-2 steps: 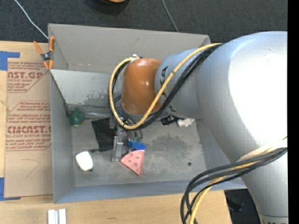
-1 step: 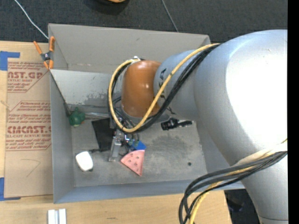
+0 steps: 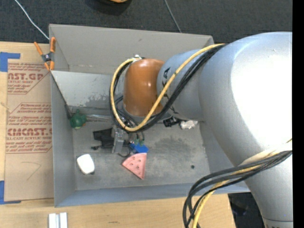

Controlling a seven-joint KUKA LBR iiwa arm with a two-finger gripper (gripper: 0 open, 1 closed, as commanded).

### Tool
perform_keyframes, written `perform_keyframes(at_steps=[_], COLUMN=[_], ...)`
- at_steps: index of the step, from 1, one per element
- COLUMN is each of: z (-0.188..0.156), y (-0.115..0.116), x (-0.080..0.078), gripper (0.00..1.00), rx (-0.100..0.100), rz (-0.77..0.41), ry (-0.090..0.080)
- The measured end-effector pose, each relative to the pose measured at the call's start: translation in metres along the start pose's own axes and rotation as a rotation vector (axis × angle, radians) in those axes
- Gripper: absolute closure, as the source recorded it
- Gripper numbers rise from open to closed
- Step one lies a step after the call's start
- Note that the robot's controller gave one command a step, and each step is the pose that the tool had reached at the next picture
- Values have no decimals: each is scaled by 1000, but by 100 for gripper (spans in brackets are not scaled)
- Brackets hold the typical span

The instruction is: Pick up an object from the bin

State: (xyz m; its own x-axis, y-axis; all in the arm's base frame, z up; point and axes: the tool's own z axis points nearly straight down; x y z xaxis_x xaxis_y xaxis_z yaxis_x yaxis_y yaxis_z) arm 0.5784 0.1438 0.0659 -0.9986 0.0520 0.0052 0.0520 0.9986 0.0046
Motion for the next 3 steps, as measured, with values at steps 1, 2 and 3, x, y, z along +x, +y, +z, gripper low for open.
perform_keyframes(at_steps=[1,2,3], z=[0,-1,-2], y=[0,0,0], x=[0,0,0], gripper=[100,100,100], rx=[0,0,-1], rz=[0,0,0], ry=[0,-1,-1])
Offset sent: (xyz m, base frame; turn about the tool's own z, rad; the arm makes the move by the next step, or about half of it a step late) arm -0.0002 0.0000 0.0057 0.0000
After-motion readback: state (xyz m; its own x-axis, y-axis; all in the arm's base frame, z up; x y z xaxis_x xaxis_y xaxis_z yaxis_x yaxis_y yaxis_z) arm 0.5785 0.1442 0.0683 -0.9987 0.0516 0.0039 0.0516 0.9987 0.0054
